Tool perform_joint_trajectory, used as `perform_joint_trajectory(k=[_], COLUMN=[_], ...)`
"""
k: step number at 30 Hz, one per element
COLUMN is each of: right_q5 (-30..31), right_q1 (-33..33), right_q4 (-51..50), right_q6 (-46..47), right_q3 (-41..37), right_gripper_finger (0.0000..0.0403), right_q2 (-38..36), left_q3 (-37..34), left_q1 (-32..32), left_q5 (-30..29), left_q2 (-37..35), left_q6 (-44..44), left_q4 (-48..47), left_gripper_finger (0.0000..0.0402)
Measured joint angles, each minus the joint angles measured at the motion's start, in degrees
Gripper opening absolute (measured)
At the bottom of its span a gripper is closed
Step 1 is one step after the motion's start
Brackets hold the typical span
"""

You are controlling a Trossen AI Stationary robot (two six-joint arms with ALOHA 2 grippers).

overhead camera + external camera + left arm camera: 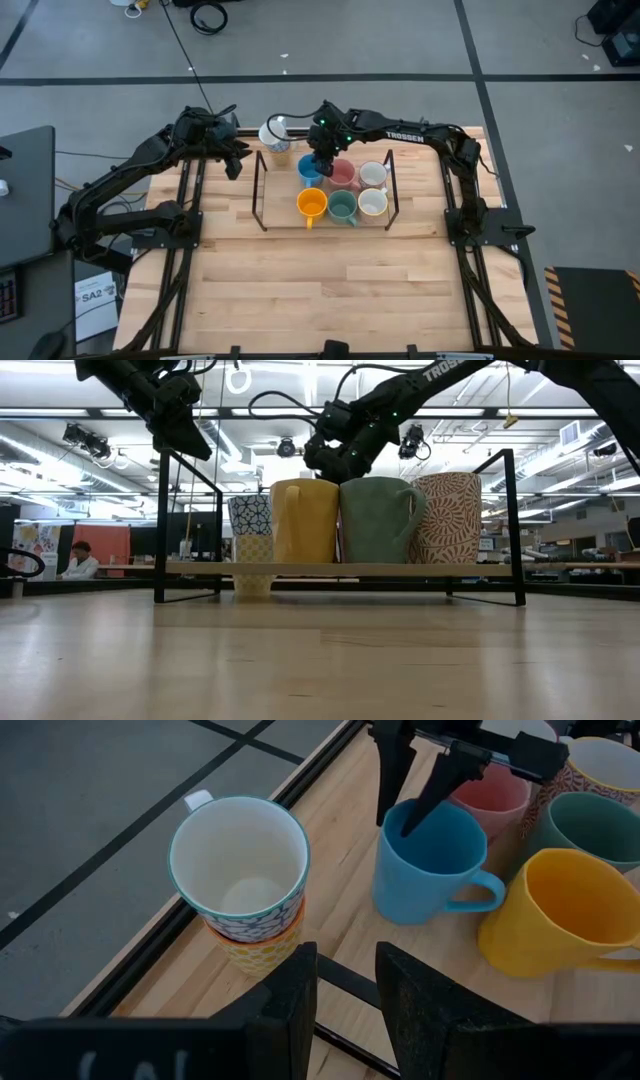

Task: Place coffee mugs
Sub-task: Put the blue mug on the shelf, then put the blue patterned mug on the shelf

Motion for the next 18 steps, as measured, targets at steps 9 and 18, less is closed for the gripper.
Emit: perform_joint_trajectory(k=[9, 18], right_q5=[0.0, 0.8], right_q1=[0.0, -0.1], right_q4=[0.7, 1.0], right_q6=[0.0, -0.2], right_q3=[0.0, 0.0], right_gripper_finger=[0.014, 0.0162], right_q2=[0.0, -0.8], left_q3=[0.0, 0.0], left_q1=[0.0, 0.0], left_q5=[0.0, 0.0], left_q2=[0.0, 0.0], left_q6=[0.0, 0.0], left_q4=[0.0, 0.0], left_gripper_finger=[0.0112, 0.0112])
